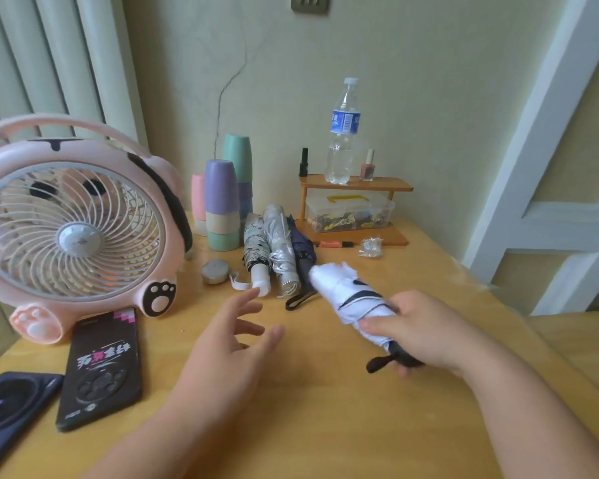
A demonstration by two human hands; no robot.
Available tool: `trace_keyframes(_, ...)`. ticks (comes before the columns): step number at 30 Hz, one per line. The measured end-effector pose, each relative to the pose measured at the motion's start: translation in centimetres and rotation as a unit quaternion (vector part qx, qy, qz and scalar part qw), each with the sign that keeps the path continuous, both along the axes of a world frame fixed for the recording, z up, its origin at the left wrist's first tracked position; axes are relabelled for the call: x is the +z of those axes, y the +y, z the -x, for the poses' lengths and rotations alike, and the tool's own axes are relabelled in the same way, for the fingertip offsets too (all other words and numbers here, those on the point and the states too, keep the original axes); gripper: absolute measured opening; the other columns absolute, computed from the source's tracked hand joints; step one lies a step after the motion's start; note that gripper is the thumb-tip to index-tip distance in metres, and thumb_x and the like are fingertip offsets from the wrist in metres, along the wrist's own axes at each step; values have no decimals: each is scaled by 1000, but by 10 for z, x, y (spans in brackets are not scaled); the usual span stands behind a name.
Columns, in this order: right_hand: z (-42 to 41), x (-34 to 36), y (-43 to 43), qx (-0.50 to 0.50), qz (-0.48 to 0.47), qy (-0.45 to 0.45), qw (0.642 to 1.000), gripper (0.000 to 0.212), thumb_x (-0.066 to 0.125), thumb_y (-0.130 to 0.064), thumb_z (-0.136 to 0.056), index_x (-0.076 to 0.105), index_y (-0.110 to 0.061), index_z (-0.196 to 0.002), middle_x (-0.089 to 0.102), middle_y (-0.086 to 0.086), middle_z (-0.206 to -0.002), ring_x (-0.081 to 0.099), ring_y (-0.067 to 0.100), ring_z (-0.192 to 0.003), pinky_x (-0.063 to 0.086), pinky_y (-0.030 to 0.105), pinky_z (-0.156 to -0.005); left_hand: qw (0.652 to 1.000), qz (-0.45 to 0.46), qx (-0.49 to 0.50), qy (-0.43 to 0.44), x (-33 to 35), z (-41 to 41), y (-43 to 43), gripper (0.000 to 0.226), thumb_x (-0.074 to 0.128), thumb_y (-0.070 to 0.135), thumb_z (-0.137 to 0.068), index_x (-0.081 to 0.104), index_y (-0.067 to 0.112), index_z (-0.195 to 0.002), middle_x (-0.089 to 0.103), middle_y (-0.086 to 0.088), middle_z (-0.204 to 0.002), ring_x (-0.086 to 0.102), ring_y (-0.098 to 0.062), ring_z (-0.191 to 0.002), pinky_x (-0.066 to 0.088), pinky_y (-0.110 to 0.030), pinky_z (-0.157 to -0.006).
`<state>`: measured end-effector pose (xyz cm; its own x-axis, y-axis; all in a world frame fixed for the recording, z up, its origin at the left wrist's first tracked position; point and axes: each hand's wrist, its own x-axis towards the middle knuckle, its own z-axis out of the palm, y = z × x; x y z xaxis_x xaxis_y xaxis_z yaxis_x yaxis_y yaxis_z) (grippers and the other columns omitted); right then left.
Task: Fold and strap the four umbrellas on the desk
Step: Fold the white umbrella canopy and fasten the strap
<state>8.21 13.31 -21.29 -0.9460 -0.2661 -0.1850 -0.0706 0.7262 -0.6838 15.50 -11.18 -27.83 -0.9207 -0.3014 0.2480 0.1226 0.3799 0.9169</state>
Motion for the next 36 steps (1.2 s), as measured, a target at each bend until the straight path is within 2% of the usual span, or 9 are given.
trace_keyframes(4,20,-13,25,-171,-198,72,962,27,52,-43,-86,58,-18,-76,63,-3,-65,60,20,-59,40,26,-56,995,91,11,32,4,-2,-1,29,75,27,-89,63,37,-112,64,21,-110,60,5,-98,45,-7,-75)
trace_keyframes(7,26,-17,38,-177,-214,17,960,28,52,-45,-80,66,-21,-80,66,-3,-71,63,20,-66,40,26,-56,991,126,15,29,10,0,-1,18,76,24,-88,66,37,-97,63,22,-99,58,7,-93,43,-6,-73)
trace_keyframes(11,23,2,27,-181,-260,107,942,32,59,-53,-78,53,-23,-87,63,-2,-88,61,24,-86,44,32,-63,979,202,23,32,28,23,-10,8,74,31,-87,66,34,-87,61,17,-95,61,-4,-89,50,-24,-78)
trace_keyframes(14,27,15,-17,-131,-214,217,944,41,59,-51,-88,52,-22,-116,58,-1,-115,54,26,-110,48,36,-80,954,295,44,6,46,62,-23,13,67,34,-90,69,30,-102,57,10,-104,59,-15,-97,51,-34,-86)
trace_keyframes(17,53,11,-67,-83,-110,160,977,54,62,-47,-91,46,-26,-137,57,-6,-107,60,19,-95,50,33,-72,944,317,72,-55,56,103,-28,28,62,32,-93,67,25,-120,55,2,-123,60,-23,-99,52,-36,-86)
trace_keyframes(23,117,-20,-122,-85,42,43,995,76,62,-50,-95,27,-15,-153,55,4,-136,58,26,-110,45,33,-80,949,245,70,-189,42,152,-20,62,64,32,-94,37,19,-148,41,-12,-141,54,-30,-106,47,-36,-83)
trace_keyframes(29,143,-31,-137,-63,30,22,997,89,54,-69,-92,27,-11,-154,49,8,-150,54,32,-129,48,40,-99,953,202,53,-220,43,175,-22,63,61,11,-92,31,9,-148,55,-14,-133,60,-32,-114,54,-39,-93)
trace_keyframes(32,143,-35,-138,-60,124,22,990,59,60,-56,-94,47,-18,-138,61,0,-132,59,23,-111,50,40,-98,981,35,58,-184,41,168,-21,63,50,3,-93,34,19,-152,59,-10,-115,60,-26,-82,56,-29,-59)
trace_keyframes(36,120,-36,-130,-50,211,19,976,62,61,-38,-100,34,-27,-154,55,-8,-142,54,15,-121,43,32,-104,987,-90,63,-115,26,140,-18,70,51,1,-88,39,32,-149,65,-12,-114,61,-22,-74,50,-25,-52)
